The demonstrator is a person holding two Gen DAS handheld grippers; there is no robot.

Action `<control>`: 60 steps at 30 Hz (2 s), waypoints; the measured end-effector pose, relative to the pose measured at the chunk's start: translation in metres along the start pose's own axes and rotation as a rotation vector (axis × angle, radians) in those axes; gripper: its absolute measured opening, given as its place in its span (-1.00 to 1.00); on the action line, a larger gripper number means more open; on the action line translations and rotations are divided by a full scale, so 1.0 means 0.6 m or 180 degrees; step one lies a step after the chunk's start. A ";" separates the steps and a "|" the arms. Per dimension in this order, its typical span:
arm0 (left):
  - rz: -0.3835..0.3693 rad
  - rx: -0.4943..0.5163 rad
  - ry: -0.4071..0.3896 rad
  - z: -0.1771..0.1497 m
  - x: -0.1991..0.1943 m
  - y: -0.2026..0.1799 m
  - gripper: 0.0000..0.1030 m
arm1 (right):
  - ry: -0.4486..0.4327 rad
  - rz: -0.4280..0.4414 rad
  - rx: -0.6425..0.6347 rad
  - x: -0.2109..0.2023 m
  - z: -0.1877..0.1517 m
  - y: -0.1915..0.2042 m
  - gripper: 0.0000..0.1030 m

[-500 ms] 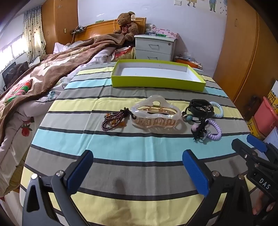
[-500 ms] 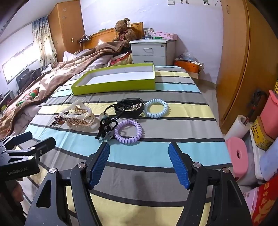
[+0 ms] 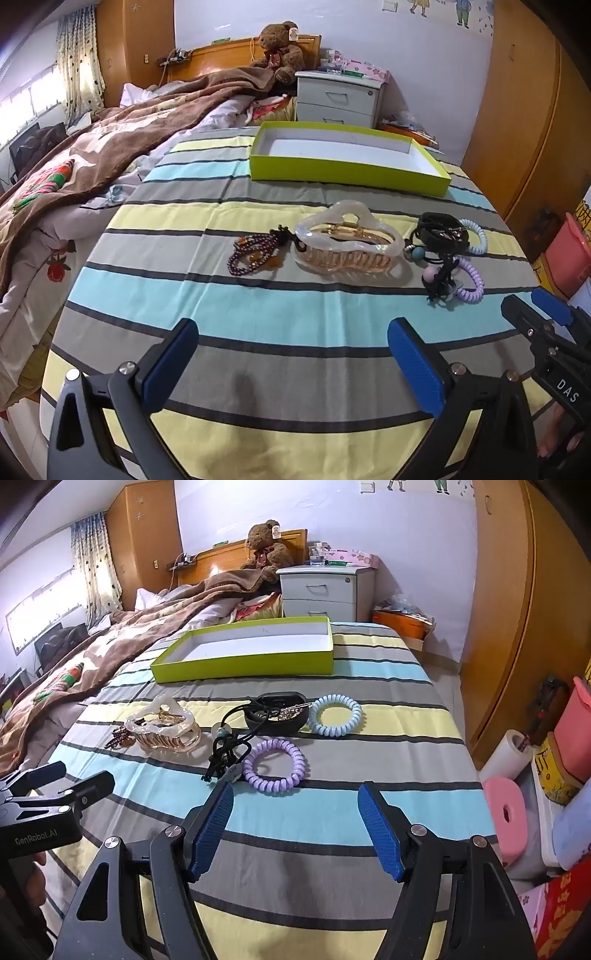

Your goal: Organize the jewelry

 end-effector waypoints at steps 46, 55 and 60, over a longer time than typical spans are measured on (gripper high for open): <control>-0.0001 0.0015 -0.0107 0.005 -0.011 0.006 1.00 | -0.0013 -0.0004 -0.0008 0.003 0.005 0.004 0.36; -0.0004 0.0017 -0.0108 0.004 -0.011 0.006 1.00 | -0.0011 -0.0009 -0.0010 0.003 0.004 0.004 0.36; -0.0003 0.0014 -0.0104 0.004 -0.011 0.005 1.00 | -0.0013 -0.0009 -0.0017 -0.002 0.004 0.007 0.36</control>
Point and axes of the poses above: each gripper's, at about its wrist camera, not at the fingertips, and x roughly the way its jaws point, y to its left, z to its top, the point moved 7 cm from there along x, roughly the way its jaws point
